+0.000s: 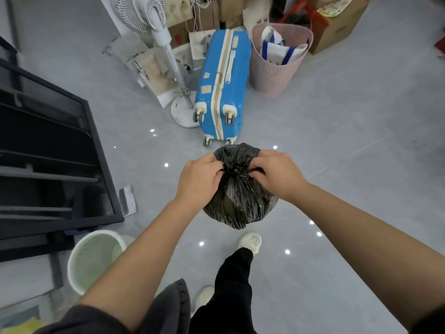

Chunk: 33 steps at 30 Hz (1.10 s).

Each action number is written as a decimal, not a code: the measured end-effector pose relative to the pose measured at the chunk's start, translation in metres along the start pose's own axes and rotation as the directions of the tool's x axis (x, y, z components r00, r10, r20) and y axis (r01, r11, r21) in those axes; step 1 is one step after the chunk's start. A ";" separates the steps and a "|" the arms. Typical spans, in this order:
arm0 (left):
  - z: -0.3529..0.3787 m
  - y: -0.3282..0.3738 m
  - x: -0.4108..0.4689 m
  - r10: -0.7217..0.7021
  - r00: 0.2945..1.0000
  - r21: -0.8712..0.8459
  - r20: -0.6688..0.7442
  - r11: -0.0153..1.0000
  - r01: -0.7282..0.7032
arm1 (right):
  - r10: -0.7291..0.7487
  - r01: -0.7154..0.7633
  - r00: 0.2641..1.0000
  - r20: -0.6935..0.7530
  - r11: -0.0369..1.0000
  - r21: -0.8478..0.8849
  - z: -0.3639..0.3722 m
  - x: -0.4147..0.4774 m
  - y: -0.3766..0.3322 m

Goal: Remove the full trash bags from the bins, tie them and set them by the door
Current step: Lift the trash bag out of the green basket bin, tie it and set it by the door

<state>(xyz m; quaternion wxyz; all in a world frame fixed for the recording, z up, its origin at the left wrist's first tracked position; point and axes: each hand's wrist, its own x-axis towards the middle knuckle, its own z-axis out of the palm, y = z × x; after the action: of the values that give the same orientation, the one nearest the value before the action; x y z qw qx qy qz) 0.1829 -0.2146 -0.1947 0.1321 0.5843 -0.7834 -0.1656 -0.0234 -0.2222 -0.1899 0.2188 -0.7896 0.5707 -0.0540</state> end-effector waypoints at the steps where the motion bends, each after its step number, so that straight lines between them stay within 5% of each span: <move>1: 0.002 0.013 0.015 0.001 1.000 -0.002 -0.002 1.000 -0.001 | 0.001 -0.001 1.000 0.000 1.000 0.004 -0.011 0.003 0.015; 22: 0.123 0.350 0.324 0.023 1.000 0.035 -0.020 0.999 -0.023 | 0.051 -0.051 0.999 -0.010 0.998 0.036 -0.237 0.022 0.426; 33: 0.188 0.451 0.539 0.076 0.997 0.007 0.011 0.997 -0.076 | 0.143 -0.142 0.990 -0.017 0.989 0.052 -0.328 0.120 0.627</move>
<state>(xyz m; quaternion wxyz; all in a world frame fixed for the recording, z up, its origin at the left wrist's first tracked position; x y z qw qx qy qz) -0.4370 -0.5933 -0.1718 0.1320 0.5535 -0.8064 -0.1607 -0.6428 -0.5847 -0.1702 0.2363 -0.7404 0.6263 -0.0610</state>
